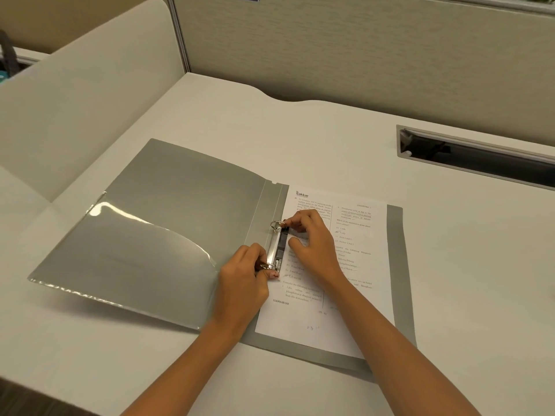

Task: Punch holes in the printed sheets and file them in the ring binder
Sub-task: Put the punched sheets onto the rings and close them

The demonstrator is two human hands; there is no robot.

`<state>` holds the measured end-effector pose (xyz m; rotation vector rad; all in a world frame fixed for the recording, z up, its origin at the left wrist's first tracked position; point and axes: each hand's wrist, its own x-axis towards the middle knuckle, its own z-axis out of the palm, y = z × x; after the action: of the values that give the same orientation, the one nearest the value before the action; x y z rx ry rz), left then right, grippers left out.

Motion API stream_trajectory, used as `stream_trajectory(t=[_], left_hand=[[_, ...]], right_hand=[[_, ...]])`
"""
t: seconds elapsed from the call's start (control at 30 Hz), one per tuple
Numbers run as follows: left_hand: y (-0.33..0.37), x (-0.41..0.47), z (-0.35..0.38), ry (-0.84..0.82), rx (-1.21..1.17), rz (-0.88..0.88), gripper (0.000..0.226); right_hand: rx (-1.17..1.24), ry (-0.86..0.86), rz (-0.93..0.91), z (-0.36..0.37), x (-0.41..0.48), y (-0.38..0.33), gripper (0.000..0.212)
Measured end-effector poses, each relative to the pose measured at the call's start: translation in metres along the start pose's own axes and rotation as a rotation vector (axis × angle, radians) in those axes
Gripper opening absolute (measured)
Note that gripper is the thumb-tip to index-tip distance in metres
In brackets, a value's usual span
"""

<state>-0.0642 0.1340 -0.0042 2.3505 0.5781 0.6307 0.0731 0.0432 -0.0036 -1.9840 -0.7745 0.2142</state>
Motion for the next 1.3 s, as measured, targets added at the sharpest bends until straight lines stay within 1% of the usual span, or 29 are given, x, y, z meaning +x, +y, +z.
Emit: stream_trajectory(t=[0.17, 0.37, 0.5, 0.6, 0.7, 0.77, 0.83, 0.93, 1.1, 1.3], left_hand=[[0.002, -0.001, 0.003, 0.023, 0.023, -0.010, 0.027], [0.001, 0.000, 0.003, 0.049, 0.053, 0.034, 0.025], [0.001, 0.000, 0.005, 0.061, 0.076, 0.033, 0.026], [0.002, 0.000, 0.005, 0.035, 0.070, 0.036, 0.027], [0.000, 0.000, 0.002, -0.020, -0.010, 0.014, 0.027], [-0.004, -0.001, -0.004, -0.054, -0.072, 0.027, 0.027], [-0.007, -0.003, -0.009, -0.080, -0.110, 0.042, 0.028], [-0.008, -0.004, -0.011, -0.083, -0.123, 0.042, 0.029], [-0.009, -0.002, -0.010, -0.078, -0.114, 0.035, 0.028], [-0.015, 0.003, -0.010, -0.111, -0.085, 0.130, 0.026]], right_hand=[[-0.006, -0.003, 0.012, 0.000, 0.000, -0.001, 0.031], [-0.021, -0.006, 0.013, 0.000, 0.000, -0.001, 0.031], [-0.038, -0.005, -0.002, 0.001, 0.001, 0.000, 0.030], [-0.045, -0.002, -0.007, 0.001, 0.001, 0.001, 0.030], [-0.036, 0.005, -0.041, 0.001, -0.001, 0.003, 0.032], [-0.030, 0.006, -0.067, 0.001, -0.004, 0.004, 0.040], [-0.002, 0.022, -0.048, 0.000, -0.005, 0.005, 0.051], [0.016, 0.036, -0.027, 0.000, -0.005, 0.004, 0.056], [0.034, 0.030, -0.005, -0.001, -0.005, 0.003, 0.057], [-0.022, 0.026, -0.010, 0.000, -0.006, 0.003, 0.054]])
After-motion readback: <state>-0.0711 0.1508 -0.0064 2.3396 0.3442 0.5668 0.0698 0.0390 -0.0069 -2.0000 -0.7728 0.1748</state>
